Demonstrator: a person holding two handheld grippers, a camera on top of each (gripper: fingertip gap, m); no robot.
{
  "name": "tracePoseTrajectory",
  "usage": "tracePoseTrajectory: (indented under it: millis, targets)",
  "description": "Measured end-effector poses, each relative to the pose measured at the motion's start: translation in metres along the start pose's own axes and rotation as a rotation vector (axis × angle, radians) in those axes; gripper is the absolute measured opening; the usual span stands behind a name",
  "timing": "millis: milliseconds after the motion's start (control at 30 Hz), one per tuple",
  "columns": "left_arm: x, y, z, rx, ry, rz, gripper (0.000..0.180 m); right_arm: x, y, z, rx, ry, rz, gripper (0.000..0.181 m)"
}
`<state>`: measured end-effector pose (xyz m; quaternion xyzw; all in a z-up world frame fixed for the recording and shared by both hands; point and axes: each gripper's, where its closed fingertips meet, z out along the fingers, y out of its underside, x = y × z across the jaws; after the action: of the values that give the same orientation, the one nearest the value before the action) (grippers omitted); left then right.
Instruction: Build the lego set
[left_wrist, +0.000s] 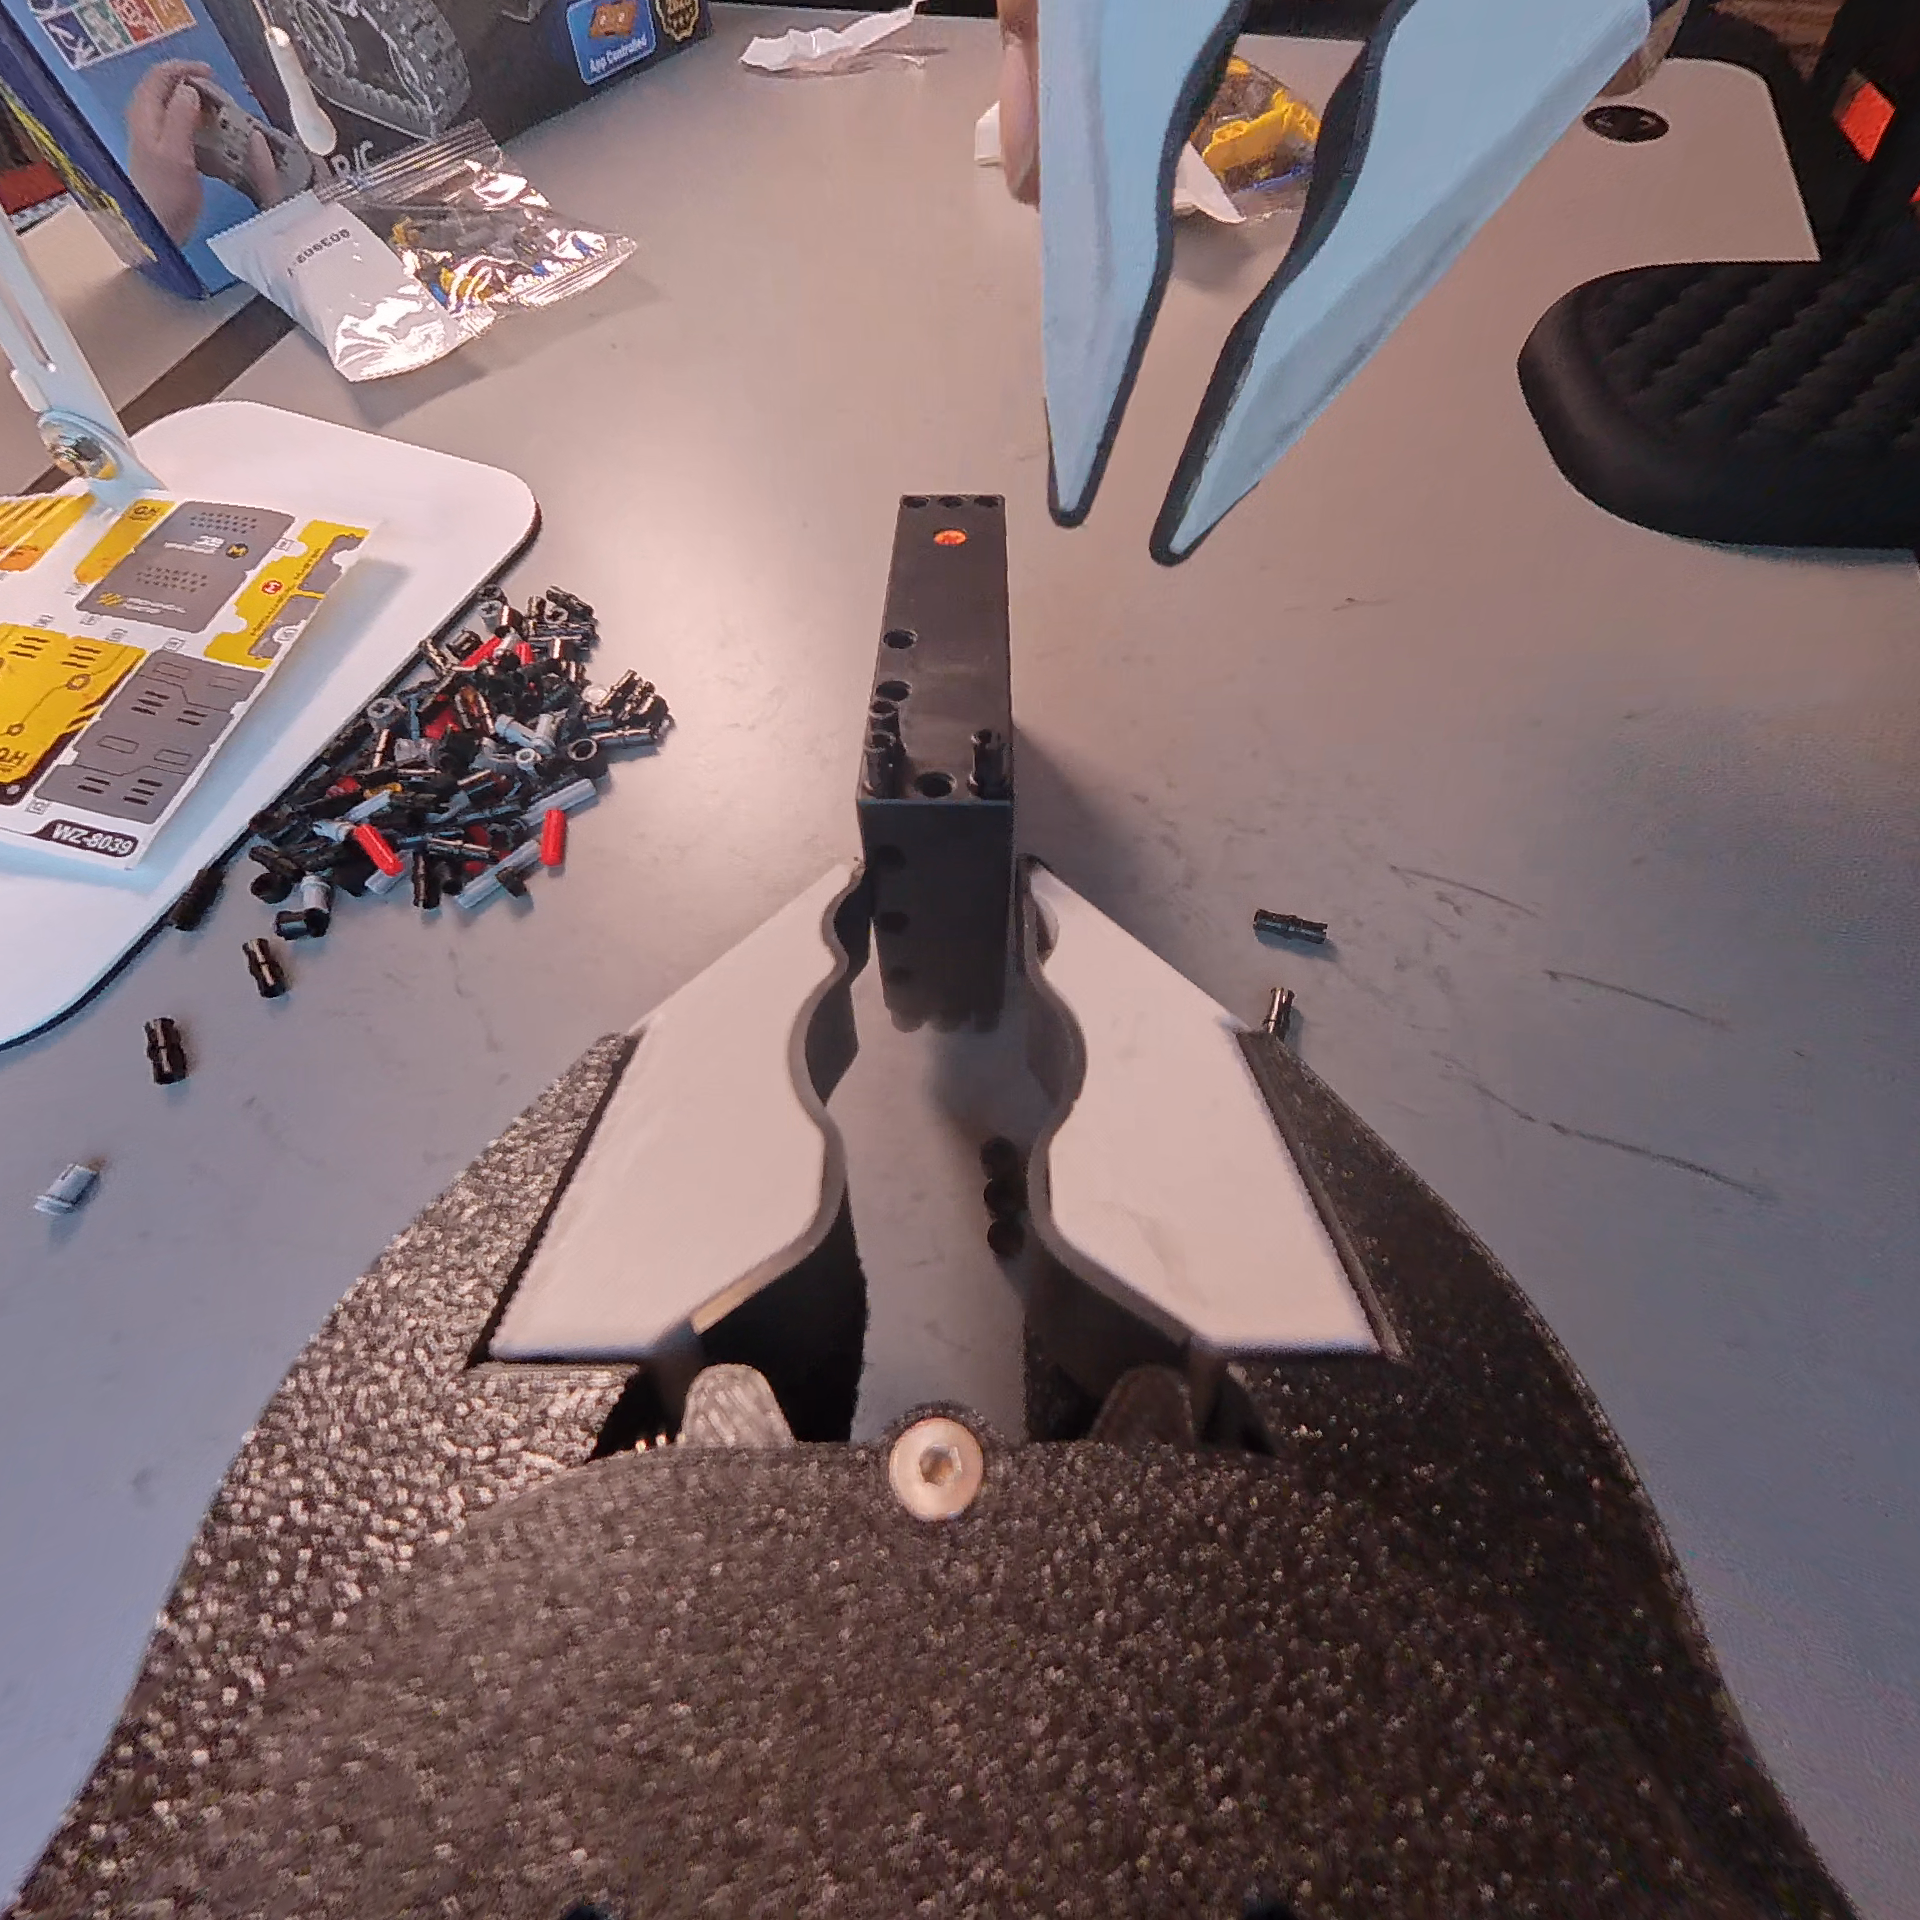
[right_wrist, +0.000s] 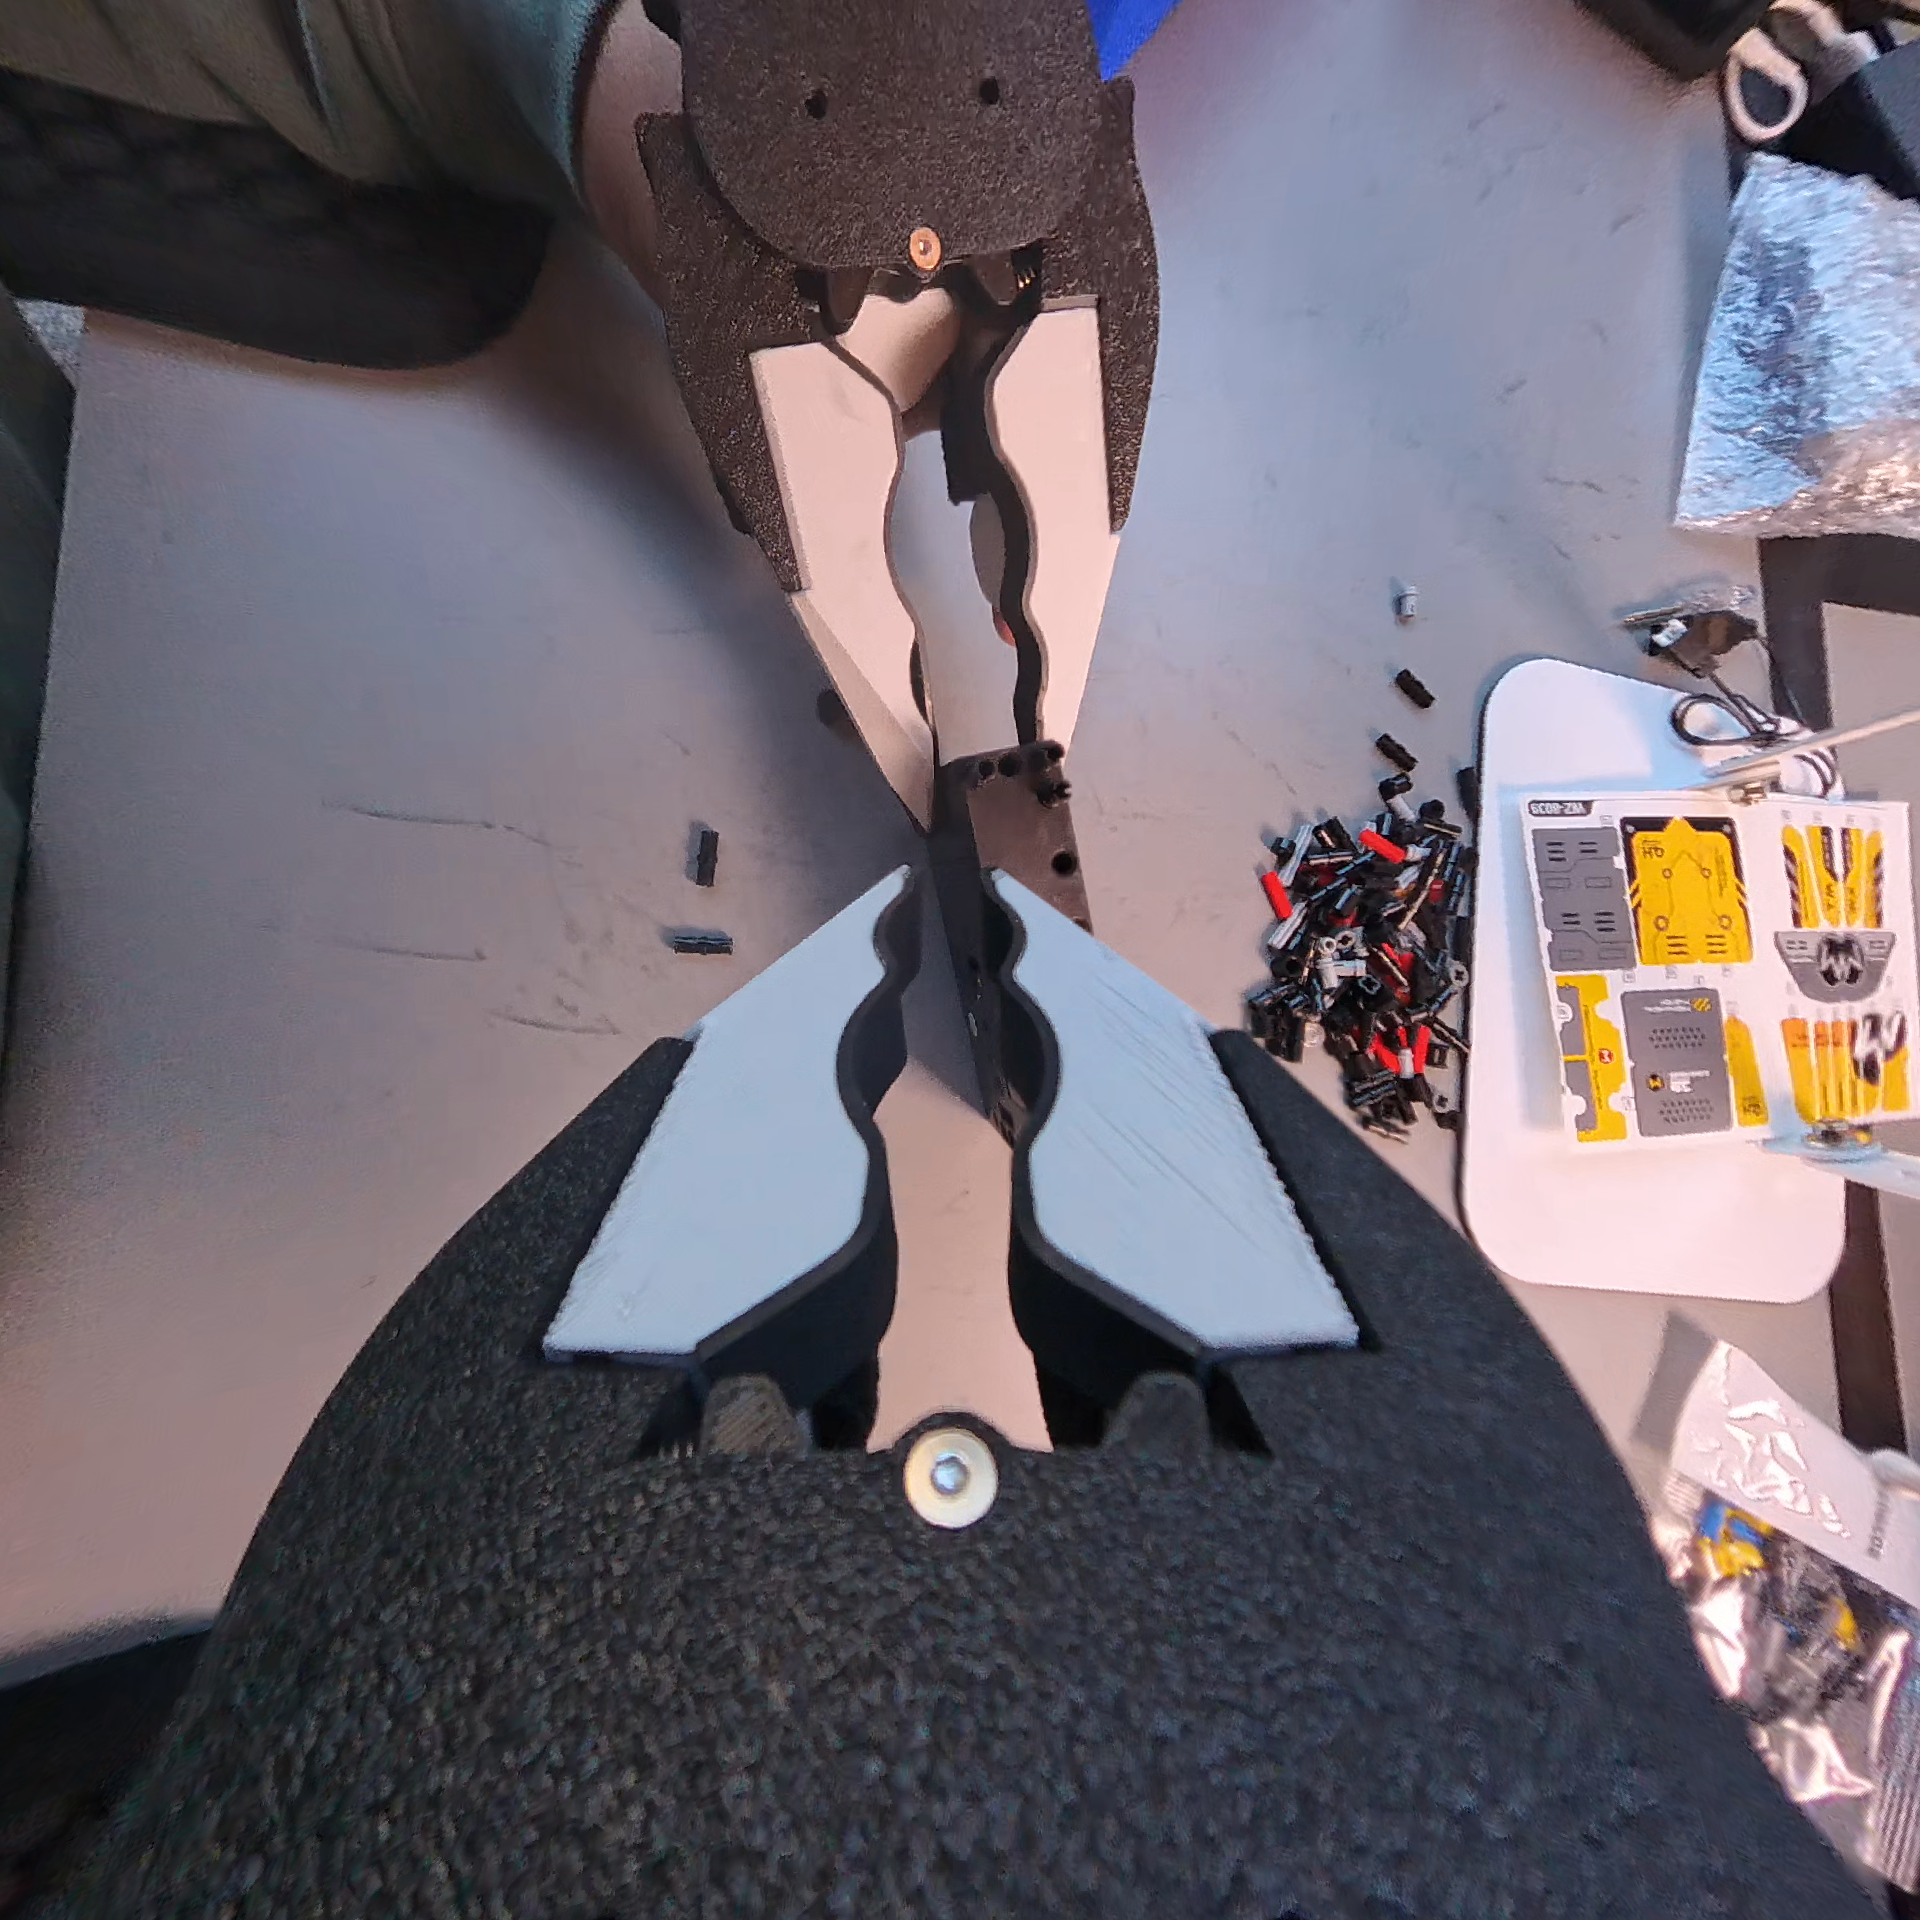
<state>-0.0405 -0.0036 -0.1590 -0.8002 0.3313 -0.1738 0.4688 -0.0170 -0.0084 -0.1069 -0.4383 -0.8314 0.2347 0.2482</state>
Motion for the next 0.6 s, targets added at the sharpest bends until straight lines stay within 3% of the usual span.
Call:
tracePoseTrajectory:
  millis: [300, 400, 500, 600]
  targets:
    - [-0.003, -0.003, 0.002, 0.020, -0.028, -0.002, 0.046, -0.006, 0.005, 0.012, 0.164, 0.086, 0.065, 0.006]
    - [-0.001, -0.005, 0.004, 0.024, -0.022, 0.010, 0.025, -0.004, 0.002, 0.017, 0.192, 0.128, 0.039, 0.006]
    - [-0.001, -0.013, 0.003, 0.048, 0.003, -0.045, 0.025, 0.000, -0.006, 0.018, 0.225, 0.184, -0.013, 0.008]
    - [-0.002, -0.029, -0.004, 0.126, 0.085, -0.213, 0.025, 0.005, -0.010, 0.017, 0.234, 0.227, -0.047, 0.021]
